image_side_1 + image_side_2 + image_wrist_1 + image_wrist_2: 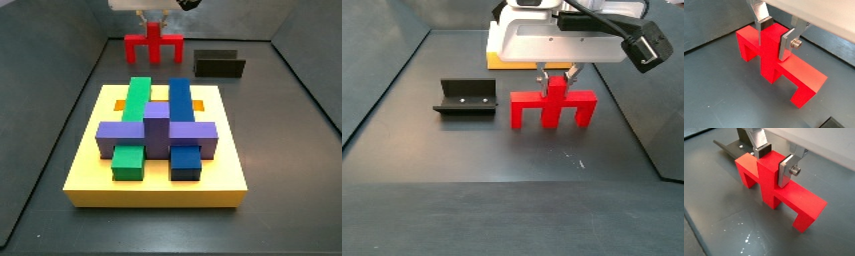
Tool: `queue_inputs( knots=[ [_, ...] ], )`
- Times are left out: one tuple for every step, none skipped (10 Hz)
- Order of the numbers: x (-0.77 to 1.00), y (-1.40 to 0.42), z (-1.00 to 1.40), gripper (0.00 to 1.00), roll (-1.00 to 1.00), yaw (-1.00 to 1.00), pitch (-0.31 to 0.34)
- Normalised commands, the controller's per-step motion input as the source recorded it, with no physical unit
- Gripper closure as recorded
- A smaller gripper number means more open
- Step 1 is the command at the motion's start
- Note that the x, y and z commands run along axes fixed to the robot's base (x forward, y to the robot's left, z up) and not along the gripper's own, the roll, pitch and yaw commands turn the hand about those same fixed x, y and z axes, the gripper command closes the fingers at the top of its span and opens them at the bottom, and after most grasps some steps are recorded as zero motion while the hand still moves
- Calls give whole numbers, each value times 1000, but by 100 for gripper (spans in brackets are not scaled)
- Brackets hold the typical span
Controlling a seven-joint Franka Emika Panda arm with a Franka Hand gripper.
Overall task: Pick up the red object. Move up. Move to above the board. Insert the red object.
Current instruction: Pick up the red object, then move up.
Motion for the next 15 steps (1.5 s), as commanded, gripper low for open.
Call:
queue_inputs(
  knots=[
    [0,0,0,100,0,0,0],
    [0,0,0,100,0,0,0],
    [0,0,0,100,0,0,0],
    [0,0,0,100,0,0,0],
    [0,0,0,100,0,0,0],
    [0,0,0,100,0,0,0],
    [0,0,0,100,0,0,0],
    [0,0,0,100,0,0,0],
    [0,0,0,100,0,0,0],
    [0,0,0,100,0,0,0],
    [0,0,0,100,0,0,0],
    [0,0,0,100,0,0,0],
    [0,0,833,100,0,0,0],
    [37,59,843,100,11,30,-15],
    [2,55,569,100,42,16,16]
  ],
)
